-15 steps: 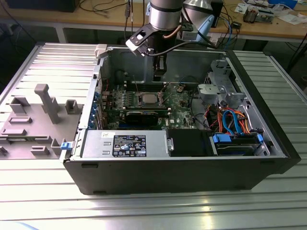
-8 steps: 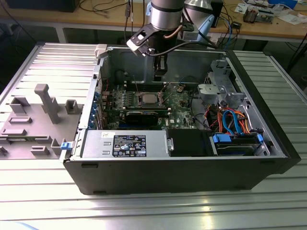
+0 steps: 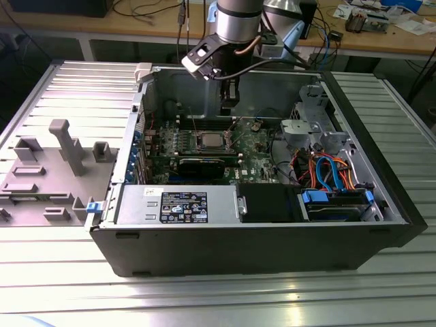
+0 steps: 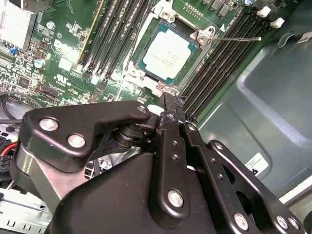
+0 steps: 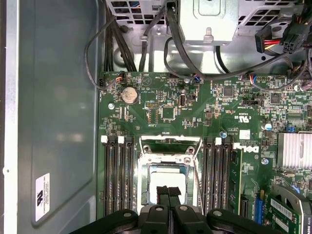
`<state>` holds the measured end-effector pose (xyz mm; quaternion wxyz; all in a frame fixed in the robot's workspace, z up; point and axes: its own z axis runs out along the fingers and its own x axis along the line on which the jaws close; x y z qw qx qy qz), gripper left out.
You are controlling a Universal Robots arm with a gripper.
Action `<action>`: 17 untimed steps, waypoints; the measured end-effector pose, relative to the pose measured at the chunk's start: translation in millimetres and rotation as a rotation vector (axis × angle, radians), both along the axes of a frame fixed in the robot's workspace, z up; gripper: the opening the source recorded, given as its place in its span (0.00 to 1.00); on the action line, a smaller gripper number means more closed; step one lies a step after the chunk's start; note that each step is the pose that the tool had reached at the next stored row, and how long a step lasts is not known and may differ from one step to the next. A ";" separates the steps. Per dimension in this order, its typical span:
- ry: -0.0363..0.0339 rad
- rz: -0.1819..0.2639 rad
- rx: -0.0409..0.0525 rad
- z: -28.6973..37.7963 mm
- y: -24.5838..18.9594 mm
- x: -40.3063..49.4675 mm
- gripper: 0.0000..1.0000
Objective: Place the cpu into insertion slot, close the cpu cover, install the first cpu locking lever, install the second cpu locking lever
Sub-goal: 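Close the cpu cover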
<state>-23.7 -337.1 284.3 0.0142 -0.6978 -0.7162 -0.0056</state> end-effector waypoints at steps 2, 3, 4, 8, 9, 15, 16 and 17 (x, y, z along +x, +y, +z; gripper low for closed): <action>0.0000 0.000 0.0000 0.0 0.0 0.7 0.11; 0.0000 0.000 0.0000 0.0 0.0 1.3 0.11; 0.0000 0.000 0.0001 0.0 0.0 1.6 0.11; 0.0000 0.000 0.0000 0.0 0.0 3.4 0.11; 0.0000 0.000 0.0000 0.0 0.0 3.8 0.11; 0.0000 0.000 0.0000 0.0 0.0 8.4 0.11; 0.0000 0.000 0.0000 0.0 0.0 8.8 0.11; 0.0001 0.000 0.0001 0.0 0.0 9.5 0.11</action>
